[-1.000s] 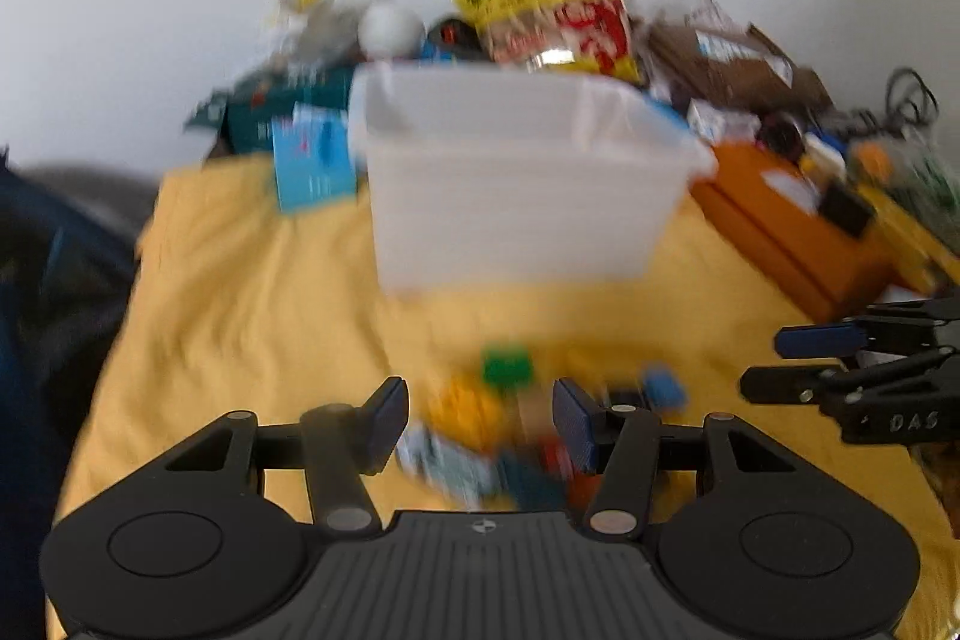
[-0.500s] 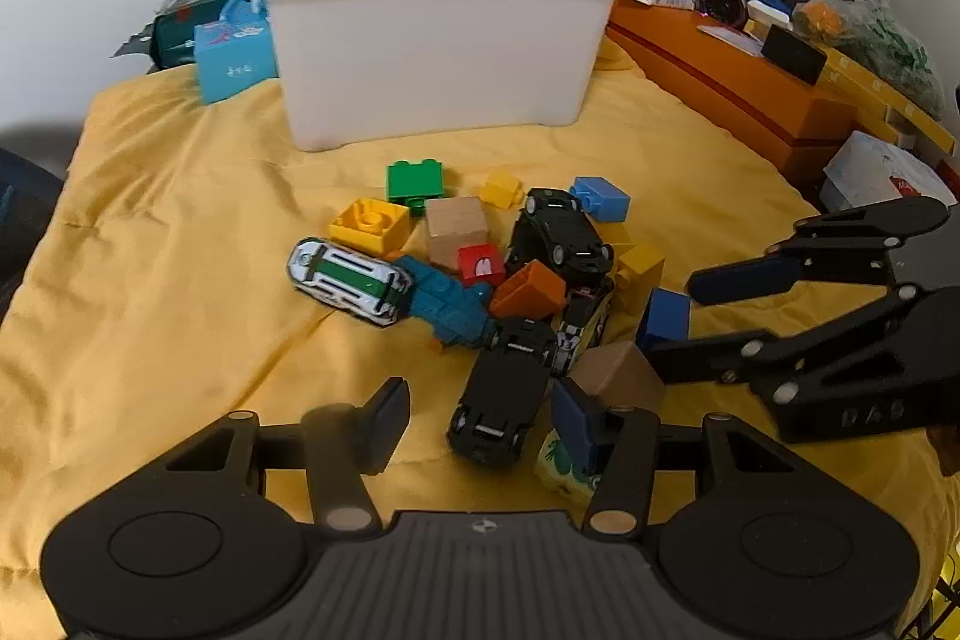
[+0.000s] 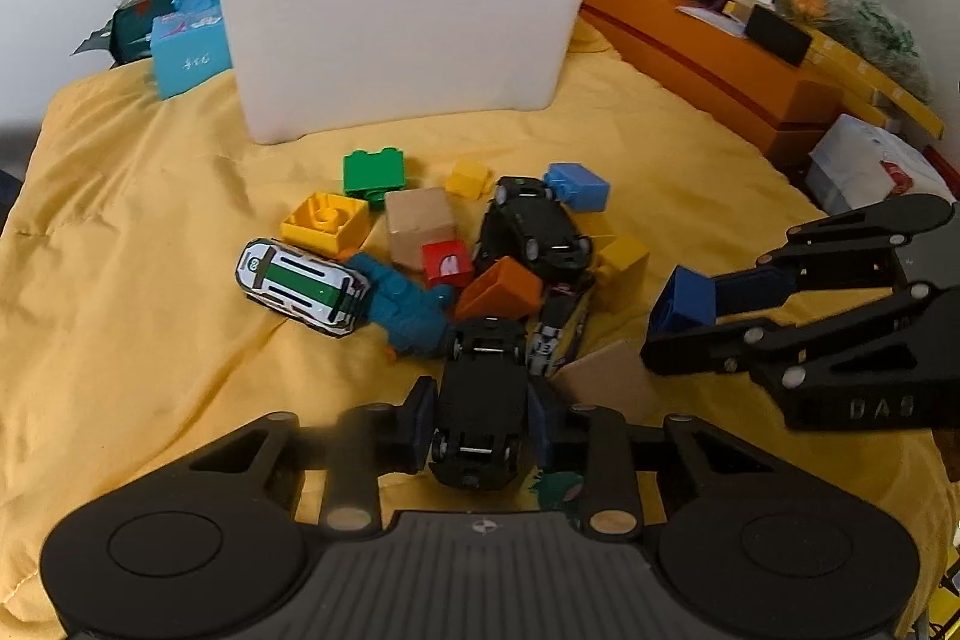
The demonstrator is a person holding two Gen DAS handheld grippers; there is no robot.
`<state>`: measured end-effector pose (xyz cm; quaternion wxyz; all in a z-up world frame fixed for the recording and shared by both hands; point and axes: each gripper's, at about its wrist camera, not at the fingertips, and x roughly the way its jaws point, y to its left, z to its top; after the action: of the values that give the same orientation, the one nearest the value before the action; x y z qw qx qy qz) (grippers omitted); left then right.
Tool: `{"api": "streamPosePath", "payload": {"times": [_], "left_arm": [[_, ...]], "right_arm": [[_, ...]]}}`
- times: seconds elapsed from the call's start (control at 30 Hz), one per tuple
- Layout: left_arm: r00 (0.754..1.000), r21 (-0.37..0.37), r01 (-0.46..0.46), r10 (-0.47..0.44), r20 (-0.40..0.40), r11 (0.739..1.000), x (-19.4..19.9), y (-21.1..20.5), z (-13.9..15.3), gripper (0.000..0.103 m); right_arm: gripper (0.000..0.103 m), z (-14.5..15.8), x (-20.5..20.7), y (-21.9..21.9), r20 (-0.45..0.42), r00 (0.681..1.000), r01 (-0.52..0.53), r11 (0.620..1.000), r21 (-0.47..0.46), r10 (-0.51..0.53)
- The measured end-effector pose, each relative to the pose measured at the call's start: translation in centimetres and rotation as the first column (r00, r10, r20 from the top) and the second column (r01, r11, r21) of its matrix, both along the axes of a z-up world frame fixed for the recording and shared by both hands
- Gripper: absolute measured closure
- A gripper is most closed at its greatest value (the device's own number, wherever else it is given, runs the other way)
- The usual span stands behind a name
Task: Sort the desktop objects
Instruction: 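Grasp the dark blue arch block with the right tool while the left grasps a black car, then carry the arch block and black car into the bin and release both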
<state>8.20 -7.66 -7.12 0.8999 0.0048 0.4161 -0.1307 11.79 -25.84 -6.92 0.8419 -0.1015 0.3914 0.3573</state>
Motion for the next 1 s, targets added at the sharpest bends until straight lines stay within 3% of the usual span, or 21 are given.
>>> {"api": "streamPosePath", "payload": {"times": [0.33, 0.5, 1.0], "left_arm": [[0.995, -0.068, -0.094, 0.096, 0.036, 0.993, -0.7, 2.4, 2.5, 0.07], [0.982, -0.109, -0.159, 0.168, 0.083, 0.981, -0.3, 3.9, 5.4, 0.07], [0.944, -0.097, -0.215, 0.232, 0.235, 0.972, 3.3, 6.3, 14.2, 0.07]], "right_arm": [[0.067, 2.3, 0.1, -2.9, -0.013, 0.992, 0.128, 0.987, 0.098, -0.128], [0.067, 3.7, 0.5, -3.4, -0.01, 0.985, 0.174, 0.975, 0.139, -0.175], [0.067, 11.2, 4.0, -3.6, 0.081, 0.964, 0.227, 0.939, 0.257, -0.255]]}}
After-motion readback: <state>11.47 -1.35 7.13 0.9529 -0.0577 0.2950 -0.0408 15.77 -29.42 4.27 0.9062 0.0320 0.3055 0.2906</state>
